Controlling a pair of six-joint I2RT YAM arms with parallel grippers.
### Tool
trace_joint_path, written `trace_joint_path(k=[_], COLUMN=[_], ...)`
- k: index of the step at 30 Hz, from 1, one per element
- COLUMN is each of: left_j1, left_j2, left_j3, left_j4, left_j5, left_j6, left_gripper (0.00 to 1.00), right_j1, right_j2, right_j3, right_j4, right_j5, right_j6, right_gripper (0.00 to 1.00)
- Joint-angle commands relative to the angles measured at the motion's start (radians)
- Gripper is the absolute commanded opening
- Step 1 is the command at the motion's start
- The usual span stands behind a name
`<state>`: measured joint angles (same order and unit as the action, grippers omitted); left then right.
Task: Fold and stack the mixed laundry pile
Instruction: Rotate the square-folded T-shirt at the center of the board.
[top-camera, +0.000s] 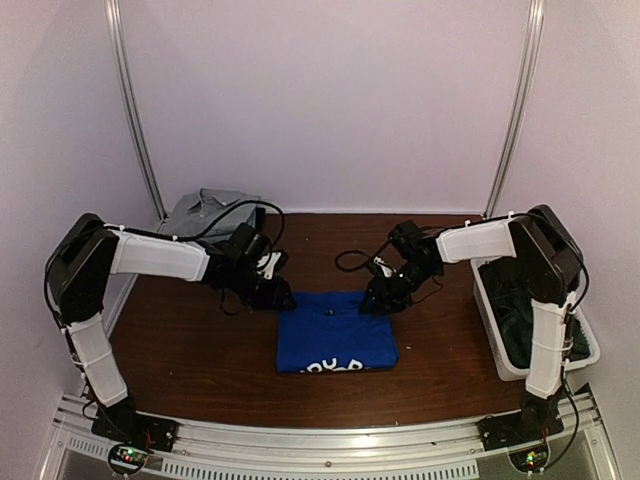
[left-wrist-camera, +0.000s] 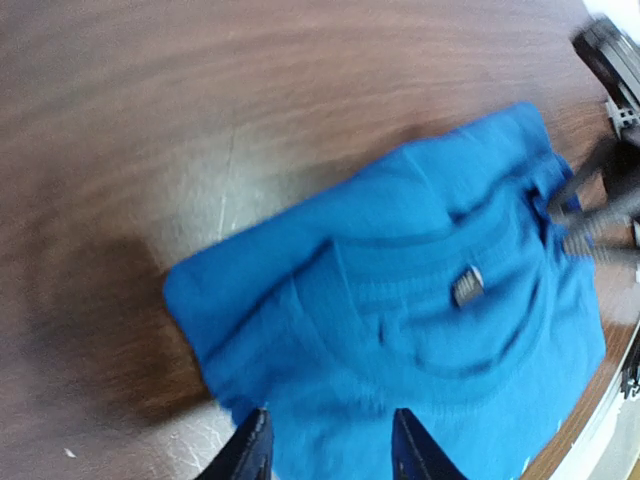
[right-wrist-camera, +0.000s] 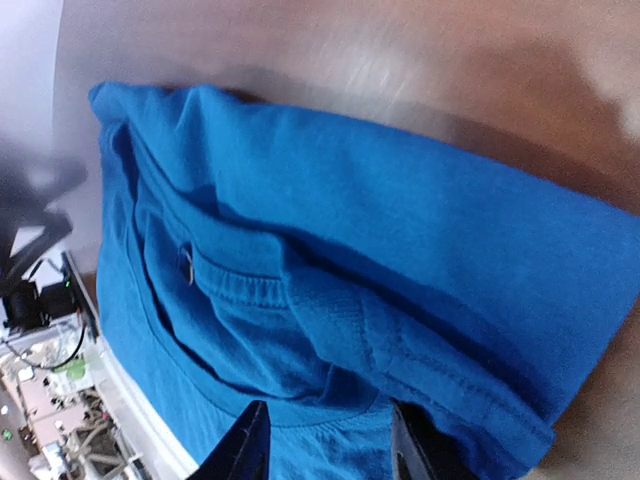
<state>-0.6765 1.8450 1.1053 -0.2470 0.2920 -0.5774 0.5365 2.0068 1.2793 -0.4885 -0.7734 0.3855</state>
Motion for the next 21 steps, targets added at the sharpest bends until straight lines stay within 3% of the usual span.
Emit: trace_joint_path(k=[1, 9, 18, 21], left_j1=[0.015, 0.104, 0.187, 0.199], left_j2=[-0.105, -0.407, -0.629, -0.672], left_j3=[0.006, -0.220, -0.482, -0.511], left_j4=[-0.040, -0.029, 0.050, 0.058], left_j5=[-0.020, -0.106, -0.101, -0.097], left_j6=[0.020, -0.104, -0.365, -0.387], left_gripper=[0.46, 0.64, 0.69, 0.69], right_j1=[-0.051, 0.007, 0.315, 0.405], right_j2=[0.042, -0.060, -0.080, -0.058], right_j3=[0.146, 0.273, 0.356, 0.349], right_j4=[-0.118, -0.200, -0.267, -0.264], right_j5=[0.223, 0.239, 0.332, 0.350], right_j6=[-0.099, -0.111, -0.043, -0.034], right_gripper=[0.43, 0.46, 0.39, 0.37])
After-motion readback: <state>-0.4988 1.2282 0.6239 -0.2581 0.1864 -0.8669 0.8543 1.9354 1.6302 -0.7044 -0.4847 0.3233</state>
